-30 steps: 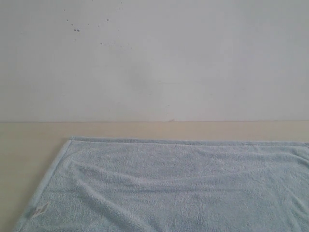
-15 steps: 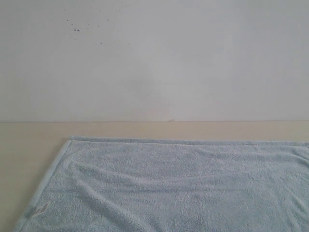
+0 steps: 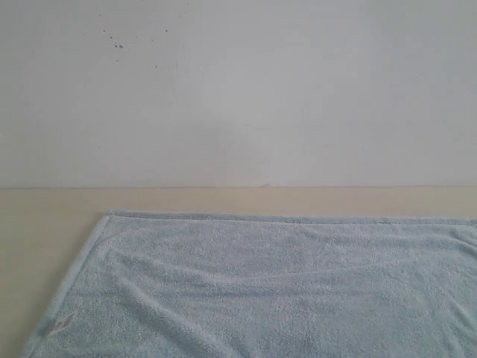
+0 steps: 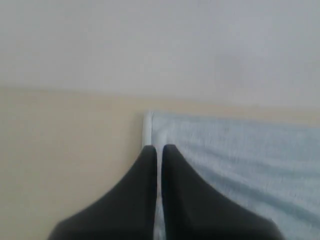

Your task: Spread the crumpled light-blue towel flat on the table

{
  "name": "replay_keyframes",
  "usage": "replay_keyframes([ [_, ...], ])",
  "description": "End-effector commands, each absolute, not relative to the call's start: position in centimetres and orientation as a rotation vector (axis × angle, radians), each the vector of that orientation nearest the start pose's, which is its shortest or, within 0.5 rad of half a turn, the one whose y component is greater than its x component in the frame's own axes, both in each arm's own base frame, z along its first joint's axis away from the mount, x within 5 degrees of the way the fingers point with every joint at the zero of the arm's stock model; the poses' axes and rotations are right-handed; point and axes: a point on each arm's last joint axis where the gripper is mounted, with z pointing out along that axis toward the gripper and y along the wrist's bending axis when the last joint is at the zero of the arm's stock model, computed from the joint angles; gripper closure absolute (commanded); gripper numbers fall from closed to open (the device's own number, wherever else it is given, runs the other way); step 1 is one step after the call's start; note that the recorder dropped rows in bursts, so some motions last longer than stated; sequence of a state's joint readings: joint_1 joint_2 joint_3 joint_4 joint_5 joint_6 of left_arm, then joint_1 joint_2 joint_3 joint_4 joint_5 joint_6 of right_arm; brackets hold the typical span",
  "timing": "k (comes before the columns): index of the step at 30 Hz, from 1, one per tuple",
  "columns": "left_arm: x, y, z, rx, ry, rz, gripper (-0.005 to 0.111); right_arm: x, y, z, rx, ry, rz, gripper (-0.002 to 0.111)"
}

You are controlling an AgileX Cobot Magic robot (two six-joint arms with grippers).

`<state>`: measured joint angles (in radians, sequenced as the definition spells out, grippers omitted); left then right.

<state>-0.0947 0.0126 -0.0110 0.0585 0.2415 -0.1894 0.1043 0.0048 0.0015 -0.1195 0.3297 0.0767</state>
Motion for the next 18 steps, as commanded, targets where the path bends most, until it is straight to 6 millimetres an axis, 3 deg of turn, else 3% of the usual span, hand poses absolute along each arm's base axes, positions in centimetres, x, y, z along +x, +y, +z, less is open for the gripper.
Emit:
replay_keyframes([
  [1,5.41,-0.51,18.57,0.162,1.780,0.001,0.103,5.40,0.21,18.44,-0.104,1.800,0.008,0.109],
  [5,5.42,-0.37,18.57,0.002,1.788,-0.090,0.103,5.40,0.21,18.44,-0.104,1.800,0.008,0.109],
  [18,5.45,-0.31,18.68,0.026,1.776,-0.062,0.103,5.40,0.21,18.44,-0.104,1.800,0.008,0.109],
])
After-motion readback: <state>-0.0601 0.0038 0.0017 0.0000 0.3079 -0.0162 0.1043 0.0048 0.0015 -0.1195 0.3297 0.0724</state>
